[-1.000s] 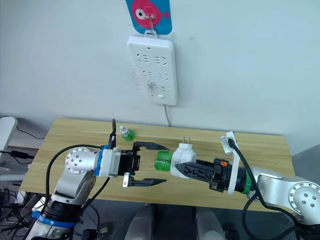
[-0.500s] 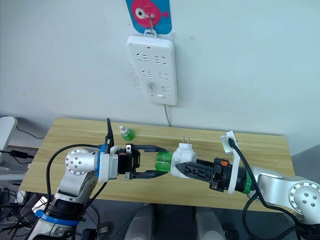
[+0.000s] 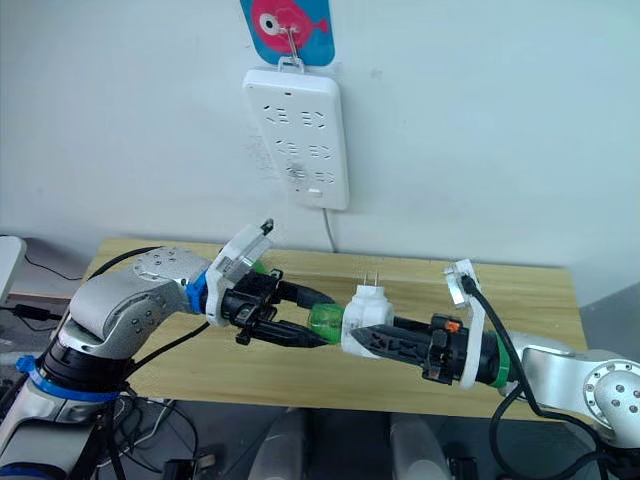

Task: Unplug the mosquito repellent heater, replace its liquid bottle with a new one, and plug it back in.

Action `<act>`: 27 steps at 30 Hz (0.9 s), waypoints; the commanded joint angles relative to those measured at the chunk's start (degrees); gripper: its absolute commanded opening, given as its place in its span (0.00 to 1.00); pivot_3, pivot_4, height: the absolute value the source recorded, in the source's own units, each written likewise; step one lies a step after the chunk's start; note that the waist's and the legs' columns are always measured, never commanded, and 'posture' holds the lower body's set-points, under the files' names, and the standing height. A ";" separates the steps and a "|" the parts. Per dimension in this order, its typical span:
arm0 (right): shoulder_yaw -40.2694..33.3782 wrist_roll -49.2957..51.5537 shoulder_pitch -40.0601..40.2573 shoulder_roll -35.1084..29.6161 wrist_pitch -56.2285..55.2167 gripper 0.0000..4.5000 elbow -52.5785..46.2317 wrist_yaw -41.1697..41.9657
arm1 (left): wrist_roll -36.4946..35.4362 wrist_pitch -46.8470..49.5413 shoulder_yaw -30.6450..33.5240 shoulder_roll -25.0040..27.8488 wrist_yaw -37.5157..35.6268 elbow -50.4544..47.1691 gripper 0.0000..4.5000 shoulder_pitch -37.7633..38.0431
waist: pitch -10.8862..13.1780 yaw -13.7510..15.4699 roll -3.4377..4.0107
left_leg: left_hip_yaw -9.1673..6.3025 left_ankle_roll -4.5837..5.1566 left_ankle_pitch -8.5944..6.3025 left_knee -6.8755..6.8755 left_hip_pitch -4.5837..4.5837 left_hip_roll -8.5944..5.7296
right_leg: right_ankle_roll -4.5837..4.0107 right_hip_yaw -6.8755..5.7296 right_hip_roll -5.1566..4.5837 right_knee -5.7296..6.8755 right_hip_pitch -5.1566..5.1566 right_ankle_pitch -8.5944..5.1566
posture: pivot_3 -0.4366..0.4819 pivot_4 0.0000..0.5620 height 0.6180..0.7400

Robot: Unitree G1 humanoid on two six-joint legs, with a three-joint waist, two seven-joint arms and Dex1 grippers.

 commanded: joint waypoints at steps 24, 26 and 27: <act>0.72 1.93 0.19 0.14 -1.12 0.66 -2.77 -0.63 | 25.26 -70.49 4.08 -14.04 1.46 4.00 0.79 20.10 | 0.07 1.14 0.00 | 0.11 0.06 -0.04 0.01 -0.02 -0.02 | -0.03 0.10 -0.06 0.02 0.00 0.03 | 0.37 0.60 0.65; 0.71 1.93 0.24 0.12 -1.16 0.66 -2.87 -0.67 | 24.53 -69.14 3.59 -14.12 2.02 3.40 0.67 19.28 | 0.07 1.12 0.00 | 0.09 0.07 -0.04 0.01 -0.01 -0.02 | -0.03 0.09 -0.05 0.02 0.00 0.03 | 0.37 0.60 0.65; 0.69 1.93 0.30 0.10 -1.19 0.66 -2.96 -0.70 | 24.07 -68.72 3.49 -14.02 2.08 2.98 0.60 19.06 | 0.07 1.10 0.00 | 0.09 0.07 -0.04 0.01 -0.01 -0.03 | -0.03 0.09 -0.05 0.03 0.00 0.03 | 0.37 0.60 0.65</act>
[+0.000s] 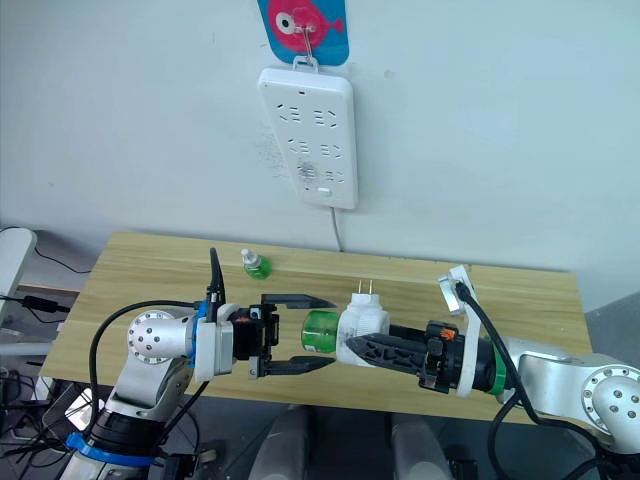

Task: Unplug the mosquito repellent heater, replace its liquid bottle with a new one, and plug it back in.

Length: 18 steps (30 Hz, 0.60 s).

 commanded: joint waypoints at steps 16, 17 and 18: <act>0.04 0.39 0.37 -0.63 -0.01 0.66 -1.72 1.53 | -34.04 75.41 -1.56 19.74 4.95 -8.11 0.49 -16.17 | 0.44 -0.64 0.06 | -0.18 -0.01 0.02 -0.02 0.00 -0.01 | 0.01 -0.13 0.06 0.04 0.01 -0.01 | 0.39 0.60 0.65; 0.06 0.40 0.41 -0.65 -0.06 0.66 -1.77 1.54 | -34.19 76.28 -1.20 19.49 5.31 -7.75 0.49 -16.35 | 0.52 -0.64 0.06 | -0.18 -0.01 0.03 -0.03 0.00 0.00 | 0.01 -0.14 0.06 0.01 0.00 -0.01 | 0.38 0.61 0.65; 0.10 0.39 0.45 -0.67 -0.13 0.66 -1.84 1.54 | -34.06 76.64 -1.04 19.31 5.37 -7.85 0.49 -16.18 | 0.61 -0.65 0.07 | -0.18 -0.04 0.04 -0.04 0.00 0.01 | 0.00 -0.15 0.06 0.00 -0.01 -0.01 | 0.38 0.61 0.65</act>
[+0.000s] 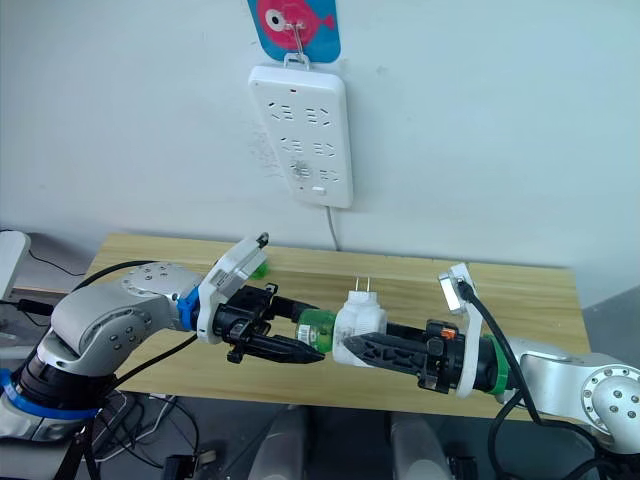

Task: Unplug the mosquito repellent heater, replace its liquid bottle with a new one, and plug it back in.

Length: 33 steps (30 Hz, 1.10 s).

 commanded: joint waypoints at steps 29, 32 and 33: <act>-0.68 1.29 0.73 -0.53 -0.45 0.66 -1.30 -1.17 | 34.23 -77.22 5.23 -18.31 -0.51 8.40 1.00 17.28 | 0.48 1.03 0.00 | 0.17 -0.07 0.04 0.01 -0.04 -0.02 | 0.01 0.15 -0.08 -0.01 -0.03 0.05 | 0.38 0.60 0.65; -0.68 1.33 0.67 -0.57 -0.45 0.66 -1.34 -1.24 | 32.69 -77.27 4.08 -17.98 -2.08 8.31 1.00 16.57 | 0.48 0.83 0.00 | 0.18 -0.08 0.04 0.01 -0.04 -0.02 | 0.01 0.15 -0.07 -0.01 -0.04 0.05 | 0.37 0.60 0.65; -0.66 1.34 0.64 -0.55 -0.48 0.66 -1.35 -1.30 | 32.20 -77.18 3.84 -17.91 -2.40 8.26 0.96 16.36 | 0.48 0.72 0.00 | 0.18 -0.08 0.04 0.01 -0.04 -0.01 | 0.01 0.15 -0.07 -0.01 -0.04 0.05 | 0.37 0.60 0.65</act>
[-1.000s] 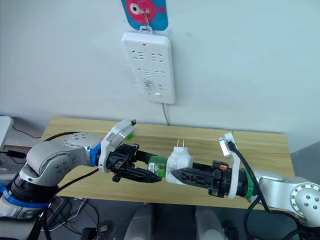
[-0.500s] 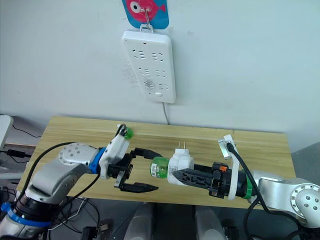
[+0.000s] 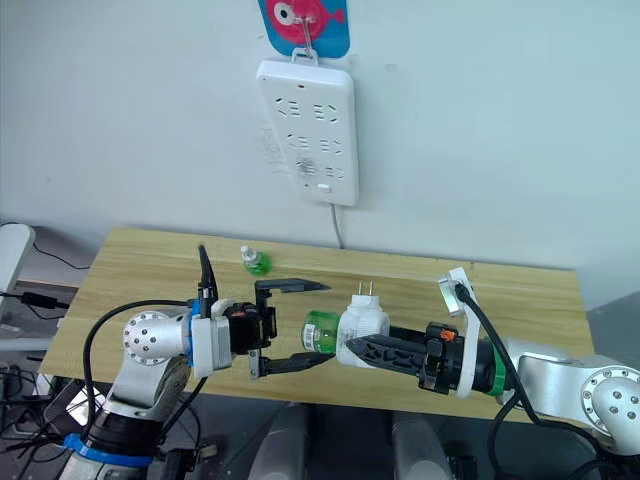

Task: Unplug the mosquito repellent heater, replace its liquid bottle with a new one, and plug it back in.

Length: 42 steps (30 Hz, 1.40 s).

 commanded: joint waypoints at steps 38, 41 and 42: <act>-0.22 1.50 0.81 -0.36 -1.07 0.66 -2.04 0.26 | -19.44 61.80 -4.69 18.58 0.61 -10.16 0.90 -9.80 | 0.38 -0.32 0.03 | -0.12 -0.28 0.18 -0.06 0.00 0.03 | -0.01 -0.09 0.05 0.02 -0.05 -0.01 | 0.40 0.61 0.65; -0.30 1.51 0.81 -0.30 -1.23 0.66 -2.02 0.11 | -14.68 54.58 -4.79 18.38 -2.21 -9.01 1.00 -7.56 | 0.39 -0.24 0.04 | -0.11 -0.28 0.18 -0.08 -0.01 0.03 | -0.01 -0.08 0.05 0.00 -0.05 -0.01 | 0.39 0.61 0.65; -0.32 1.51 0.82 -0.26 -1.31 0.66 -2.02 0.03 | -13.27 51.84 -4.67 18.25 -3.20 -8.62 1.00 -6.46 | 0.39 -0.19 0.04 | -0.11 -0.28 0.18 -0.08 -0.01 0.03 | -0.01 -0.08 0.05 0.00 -0.05 -0.01 | 0.39 0.61 0.65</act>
